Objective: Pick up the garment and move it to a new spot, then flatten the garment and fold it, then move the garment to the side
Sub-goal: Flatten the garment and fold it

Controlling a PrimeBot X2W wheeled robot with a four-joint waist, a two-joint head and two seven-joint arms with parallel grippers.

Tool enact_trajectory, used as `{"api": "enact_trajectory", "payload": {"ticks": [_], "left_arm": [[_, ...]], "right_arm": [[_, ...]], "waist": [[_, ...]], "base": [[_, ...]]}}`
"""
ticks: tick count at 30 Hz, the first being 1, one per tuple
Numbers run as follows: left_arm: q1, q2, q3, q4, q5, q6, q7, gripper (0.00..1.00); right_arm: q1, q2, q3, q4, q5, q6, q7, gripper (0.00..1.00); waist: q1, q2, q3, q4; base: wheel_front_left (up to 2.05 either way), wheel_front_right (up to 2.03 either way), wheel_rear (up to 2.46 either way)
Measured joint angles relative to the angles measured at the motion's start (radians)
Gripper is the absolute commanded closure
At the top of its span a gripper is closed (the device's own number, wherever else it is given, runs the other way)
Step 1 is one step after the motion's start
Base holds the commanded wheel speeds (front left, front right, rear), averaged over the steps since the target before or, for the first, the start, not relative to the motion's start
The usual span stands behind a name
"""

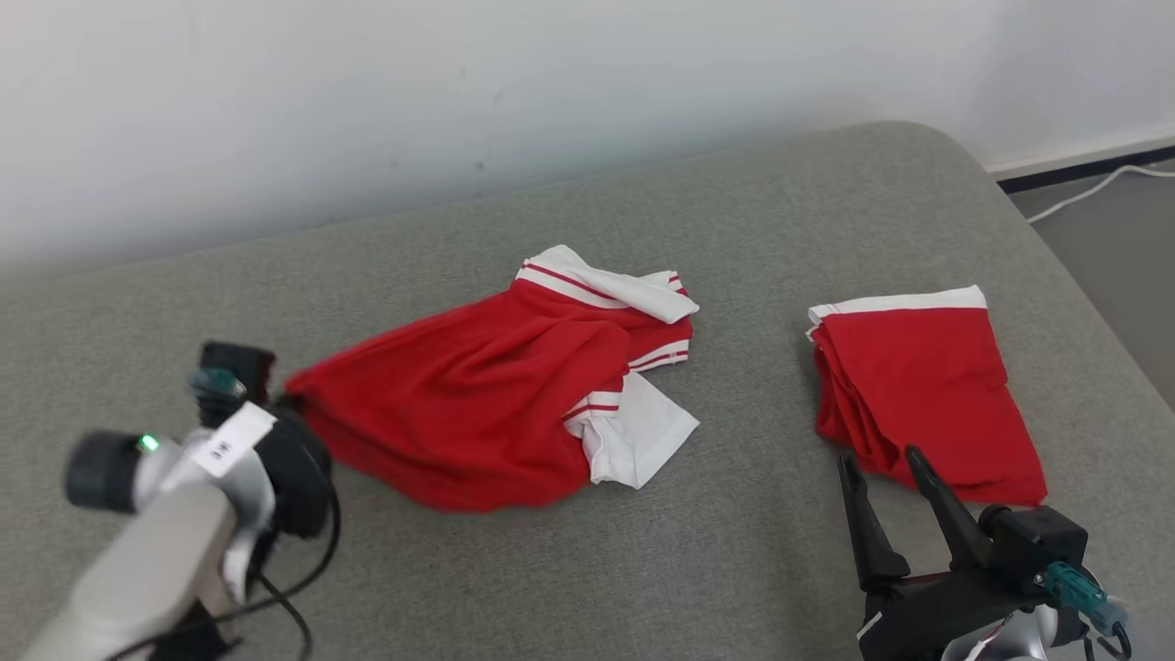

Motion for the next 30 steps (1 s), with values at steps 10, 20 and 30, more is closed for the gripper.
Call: {"api": "enact_trajectory", "payload": {"ticks": [10,20,30], "left_arm": [[-0.123,0.062,-0.07,-0.048,0.167,0.017,-0.042,1.0],[-0.077,-0.064,-0.114,-0.069,0.164,0.024,-0.032,1.0],[-0.084,-0.151,-0.159,-0.118,0.179,0.024,-0.03,1.0]], "right_arm": [[-0.037,-0.03,0.031,0.038,0.019,0.044,0.076,0.0],[-0.384,-0.172,0.102,0.126,0.037,0.146,0.425,0.0],[-0.532,-0.144,-0.012,0.347,0.257,0.135,0.666,0.0]], "waist": [[-0.0001,-0.0001,-0.031,0.039],[-0.0001,0.0,-0.033,0.104],[0.0,0.0,0.006,0.217]], "base": [[0.0,0.0,0.0],[0.0,0.0,0.0],[0.0,0.0,0.0]]}}
